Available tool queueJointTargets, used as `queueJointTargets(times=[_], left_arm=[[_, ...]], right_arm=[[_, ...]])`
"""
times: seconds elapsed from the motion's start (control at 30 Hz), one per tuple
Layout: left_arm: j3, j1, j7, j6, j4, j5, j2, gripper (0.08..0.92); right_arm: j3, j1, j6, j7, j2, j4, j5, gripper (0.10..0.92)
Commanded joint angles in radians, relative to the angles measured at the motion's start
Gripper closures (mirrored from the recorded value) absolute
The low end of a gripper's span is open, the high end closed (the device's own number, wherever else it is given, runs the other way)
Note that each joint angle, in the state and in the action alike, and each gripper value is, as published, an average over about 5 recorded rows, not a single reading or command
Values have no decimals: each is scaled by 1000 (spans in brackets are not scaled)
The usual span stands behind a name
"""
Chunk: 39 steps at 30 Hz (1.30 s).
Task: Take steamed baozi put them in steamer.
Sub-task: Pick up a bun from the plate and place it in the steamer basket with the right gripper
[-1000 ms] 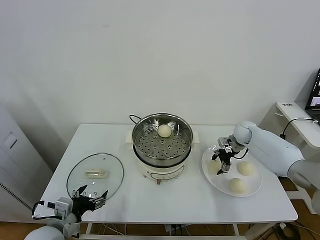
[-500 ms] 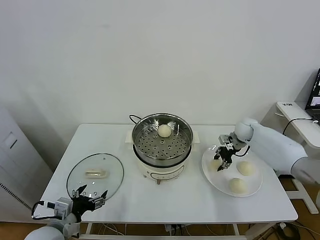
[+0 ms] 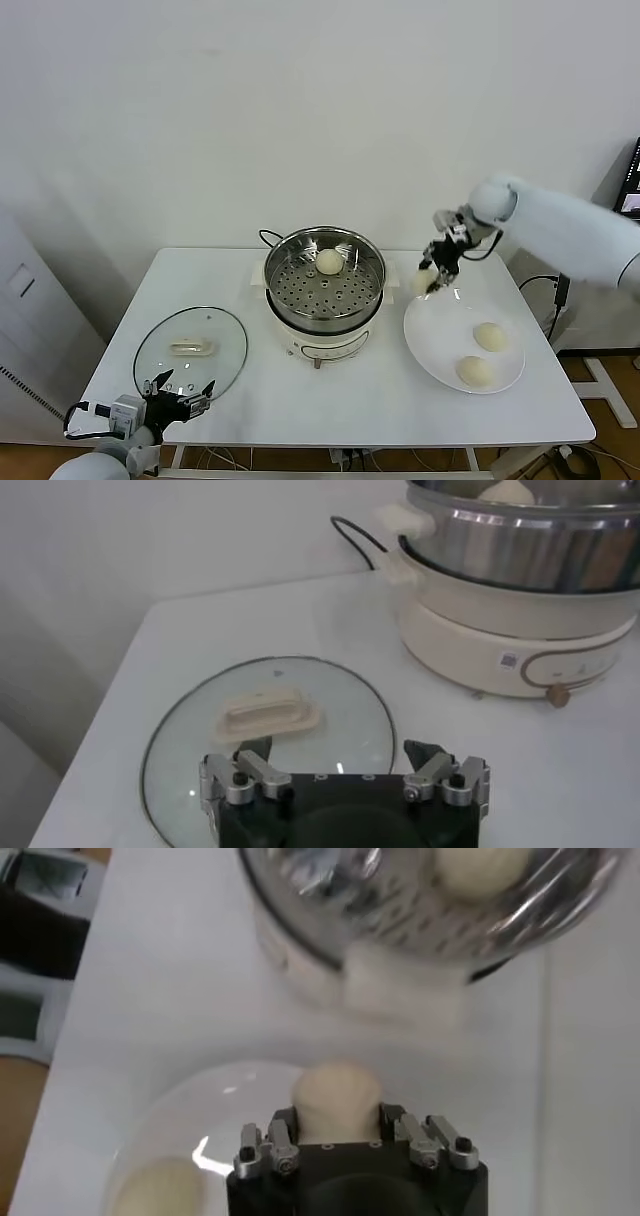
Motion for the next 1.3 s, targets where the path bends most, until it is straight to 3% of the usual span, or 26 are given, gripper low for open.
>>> queueJointTargets(times=[0.03,0.53,1.3], left_arm=[[2,0,-2,0,2,1,1,177],[7,-6,-6,0,12,3,-7,177],[4,-6,-5,-7,9,-4,0,177]], right_arm=[[-169,272,-185,55,60,124,349,533],[-106,78,-325,268,362,43,513,533],[-30,-142,-386,383,526,-174,354,533]])
